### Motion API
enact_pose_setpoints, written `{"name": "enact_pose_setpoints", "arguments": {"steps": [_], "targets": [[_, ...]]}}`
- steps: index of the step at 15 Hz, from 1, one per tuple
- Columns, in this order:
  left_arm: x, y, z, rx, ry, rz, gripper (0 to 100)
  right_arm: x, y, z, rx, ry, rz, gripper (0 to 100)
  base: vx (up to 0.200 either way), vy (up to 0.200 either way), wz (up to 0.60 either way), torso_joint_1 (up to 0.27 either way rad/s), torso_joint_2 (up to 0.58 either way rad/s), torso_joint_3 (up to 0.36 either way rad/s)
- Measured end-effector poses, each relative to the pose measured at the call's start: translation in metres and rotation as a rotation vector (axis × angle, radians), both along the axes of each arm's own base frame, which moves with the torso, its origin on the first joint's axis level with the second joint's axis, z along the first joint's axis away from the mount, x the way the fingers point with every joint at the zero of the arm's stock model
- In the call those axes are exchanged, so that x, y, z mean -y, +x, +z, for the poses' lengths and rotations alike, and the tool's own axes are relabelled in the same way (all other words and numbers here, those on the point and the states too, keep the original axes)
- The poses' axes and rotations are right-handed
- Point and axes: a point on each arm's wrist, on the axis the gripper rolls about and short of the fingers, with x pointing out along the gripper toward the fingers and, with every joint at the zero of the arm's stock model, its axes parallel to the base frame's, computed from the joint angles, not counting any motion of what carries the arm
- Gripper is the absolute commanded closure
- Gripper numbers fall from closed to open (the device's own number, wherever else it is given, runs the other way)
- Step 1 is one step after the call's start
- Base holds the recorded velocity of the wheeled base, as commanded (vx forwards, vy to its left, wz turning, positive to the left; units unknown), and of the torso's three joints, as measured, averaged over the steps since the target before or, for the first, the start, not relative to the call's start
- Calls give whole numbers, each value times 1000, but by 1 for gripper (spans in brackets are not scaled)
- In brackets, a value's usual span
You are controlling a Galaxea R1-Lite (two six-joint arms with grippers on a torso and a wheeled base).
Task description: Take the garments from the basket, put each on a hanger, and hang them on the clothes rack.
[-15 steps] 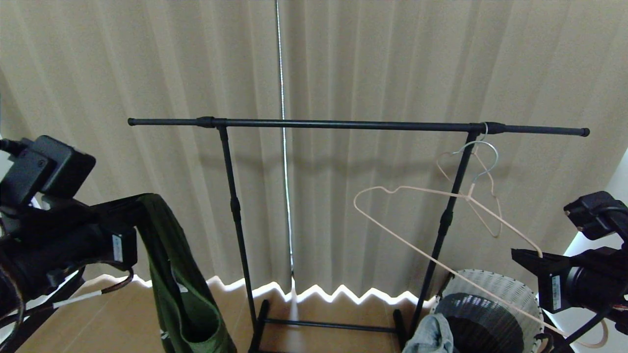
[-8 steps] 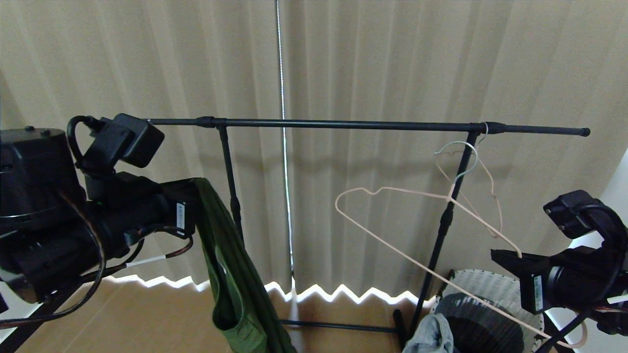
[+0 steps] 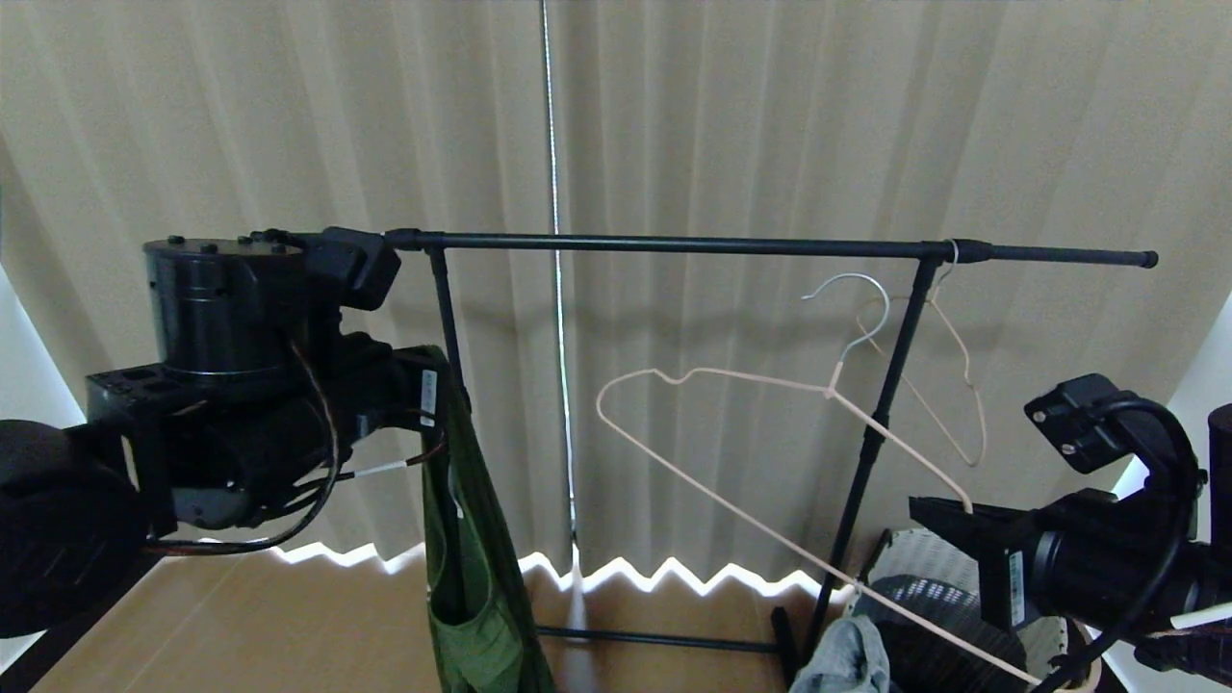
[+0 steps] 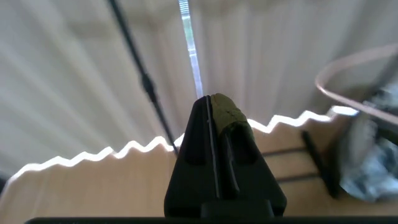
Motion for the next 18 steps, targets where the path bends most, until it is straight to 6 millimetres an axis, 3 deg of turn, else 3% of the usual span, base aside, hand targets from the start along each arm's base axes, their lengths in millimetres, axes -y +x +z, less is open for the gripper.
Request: {"name": "enact_pose_setpoints", "arguments": {"steps": [7,18], "targets": [[20,30,-10,-24,-37,25,100,-30,-21,8,-13,99,153,100,0,0,0,0,0,0],[33,23,-10,-14,-13,53,100,-58,4,8,-55,111,129,100,0,0,0,0,0,0]]}}
